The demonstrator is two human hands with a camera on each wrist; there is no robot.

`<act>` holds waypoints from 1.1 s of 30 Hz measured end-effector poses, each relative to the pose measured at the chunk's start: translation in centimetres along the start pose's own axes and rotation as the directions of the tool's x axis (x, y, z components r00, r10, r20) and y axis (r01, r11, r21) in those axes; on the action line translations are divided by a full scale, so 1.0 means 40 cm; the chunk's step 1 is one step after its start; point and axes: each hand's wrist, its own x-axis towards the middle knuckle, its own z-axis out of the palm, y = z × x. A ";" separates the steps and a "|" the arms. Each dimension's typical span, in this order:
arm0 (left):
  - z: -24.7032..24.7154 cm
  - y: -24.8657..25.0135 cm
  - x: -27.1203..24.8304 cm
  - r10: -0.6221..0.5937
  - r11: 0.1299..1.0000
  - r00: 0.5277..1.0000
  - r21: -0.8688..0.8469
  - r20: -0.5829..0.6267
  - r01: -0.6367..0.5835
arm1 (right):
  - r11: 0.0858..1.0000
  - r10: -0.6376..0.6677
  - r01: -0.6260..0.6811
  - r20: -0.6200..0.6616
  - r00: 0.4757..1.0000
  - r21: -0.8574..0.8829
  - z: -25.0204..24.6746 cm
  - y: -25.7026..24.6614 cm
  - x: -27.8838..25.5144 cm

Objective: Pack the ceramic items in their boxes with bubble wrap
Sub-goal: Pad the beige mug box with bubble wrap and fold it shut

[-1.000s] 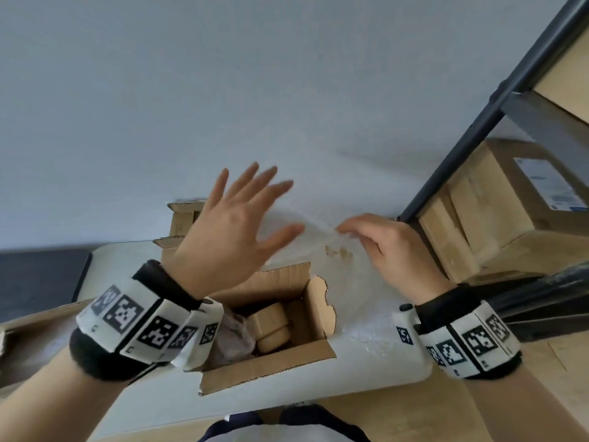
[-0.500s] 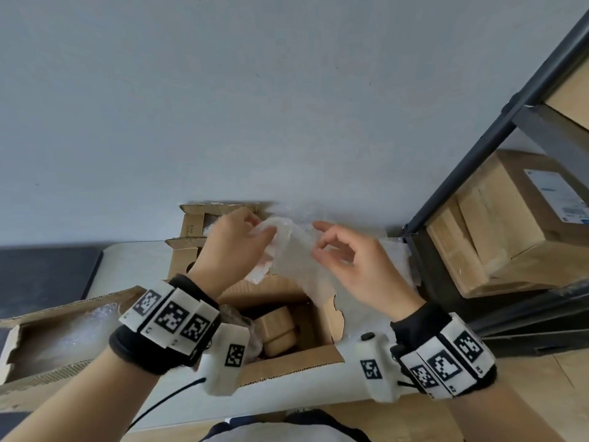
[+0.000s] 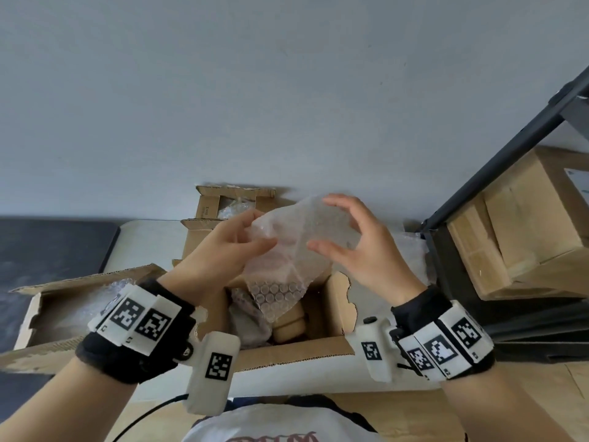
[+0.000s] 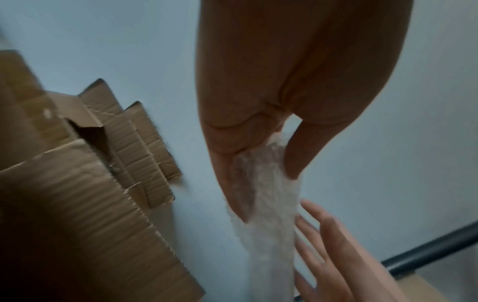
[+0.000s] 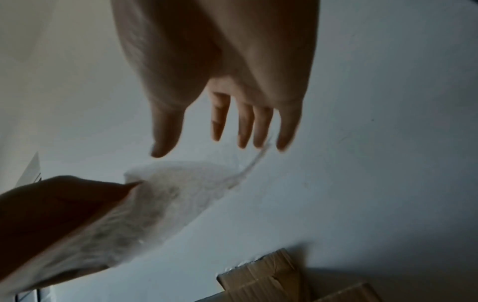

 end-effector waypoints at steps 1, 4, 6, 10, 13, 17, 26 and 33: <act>-0.008 -0.006 -0.006 -0.005 0.998 0.999 -0.065 0.042 0.008 | 0.998 0.051 -0.055 0.084 0.995 0.039 0.002 -0.001 0.004; -0.014 -0.023 -0.020 0.005 0.966 0.989 -0.256 0.148 0.033 | 0.950 0.146 -0.208 0.258 0.955 0.233 0.031 0.000 0.012; -0.013 -0.028 -0.030 0.010 0.947 0.984 -0.316 0.179 0.048 | 0.943 0.128 -0.205 0.282 0.951 0.262 0.057 -0.003 0.016; -0.018 -0.042 -0.045 0.022 0.989 0.998 -0.148 -0.052 -0.029 | 0.979 0.080 -0.118 0.218 0.973 0.164 0.090 -0.007 0.028; -0.048 -0.097 -0.077 0.178 0.960 0.938 0.263 -0.297 -0.099 | 0.996 0.085 -0.091 0.227 0.970 0.012 0.070 0.009 0.043; -0.069 -0.234 -0.165 0.142 0.656 0.982 0.755 -0.125 0.001 | 0.961 0.195 -0.064 0.495 0.846 -0.269 0.066 0.021 0.070; -0.067 -0.410 -0.200 0.074 0.509 0.997 0.860 0.009 -0.046 | 0.804 0.267 0.227 0.675 0.688 -0.550 0.345 0.069 0.090; -0.070 -0.429 -0.195 0.116 0.352 0.989 0.928 0.088 -0.124 | 0.452 0.191 0.694 0.821 0.538 -0.560 0.418 0.092 0.059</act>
